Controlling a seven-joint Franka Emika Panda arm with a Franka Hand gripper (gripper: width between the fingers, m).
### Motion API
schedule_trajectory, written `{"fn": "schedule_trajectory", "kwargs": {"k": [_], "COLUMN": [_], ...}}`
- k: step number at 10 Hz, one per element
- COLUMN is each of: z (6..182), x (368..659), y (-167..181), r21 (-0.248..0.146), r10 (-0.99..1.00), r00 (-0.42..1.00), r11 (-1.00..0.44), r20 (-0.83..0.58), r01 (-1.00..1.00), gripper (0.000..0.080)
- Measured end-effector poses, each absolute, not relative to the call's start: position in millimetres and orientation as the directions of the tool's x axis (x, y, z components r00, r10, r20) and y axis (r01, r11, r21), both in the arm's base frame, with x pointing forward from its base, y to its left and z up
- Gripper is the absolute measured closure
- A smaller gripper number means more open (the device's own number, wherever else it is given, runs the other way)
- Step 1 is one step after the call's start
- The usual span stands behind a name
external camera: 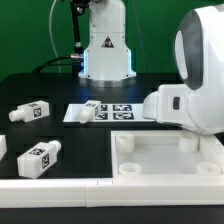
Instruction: Assemble square table
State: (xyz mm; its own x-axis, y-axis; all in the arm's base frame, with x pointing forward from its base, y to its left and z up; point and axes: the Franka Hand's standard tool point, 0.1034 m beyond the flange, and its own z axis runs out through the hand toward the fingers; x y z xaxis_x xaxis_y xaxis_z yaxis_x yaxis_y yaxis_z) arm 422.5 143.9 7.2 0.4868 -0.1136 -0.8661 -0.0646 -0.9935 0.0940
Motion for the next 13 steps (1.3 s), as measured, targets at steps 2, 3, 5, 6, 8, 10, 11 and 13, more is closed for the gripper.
{"fn": "schedule_trajectory", "kwargs": {"k": [2,3,5,6,8,10,11,13], "z": [8.6,17.7,45.3,62.9,83.1,78.4,85.6,116.3], "x": [425.1,432.7,449.9,458.4,468.2,476.6,490.0,537.6], "y": [143.3,142.4,136.8,134.0,139.6,140.9,137.1,122.8], "r21": [0.088,0.077,0.037,0.016,0.028,0.01,-0.021,-0.092], "r10": [-0.104,-0.088,-0.038,-0.012,-0.041,-0.038,-0.003,0.085], "r00": [0.494,0.516,0.561,0.605,0.707,0.787,0.815,0.87], "r11": [-0.995,-0.996,-0.999,-1.0,-0.999,-0.999,-1.0,-0.995], "r20": [-0.863,-0.852,-0.827,-0.797,-0.706,-0.616,-0.58,-0.486], "r01": [-0.055,-0.041,-0.013,0.002,-0.03,-0.04,-0.019,0.046], "gripper": [0.0514,0.0514,0.0514,0.0514,0.0514,0.0514,0.0514,0.0514]}}
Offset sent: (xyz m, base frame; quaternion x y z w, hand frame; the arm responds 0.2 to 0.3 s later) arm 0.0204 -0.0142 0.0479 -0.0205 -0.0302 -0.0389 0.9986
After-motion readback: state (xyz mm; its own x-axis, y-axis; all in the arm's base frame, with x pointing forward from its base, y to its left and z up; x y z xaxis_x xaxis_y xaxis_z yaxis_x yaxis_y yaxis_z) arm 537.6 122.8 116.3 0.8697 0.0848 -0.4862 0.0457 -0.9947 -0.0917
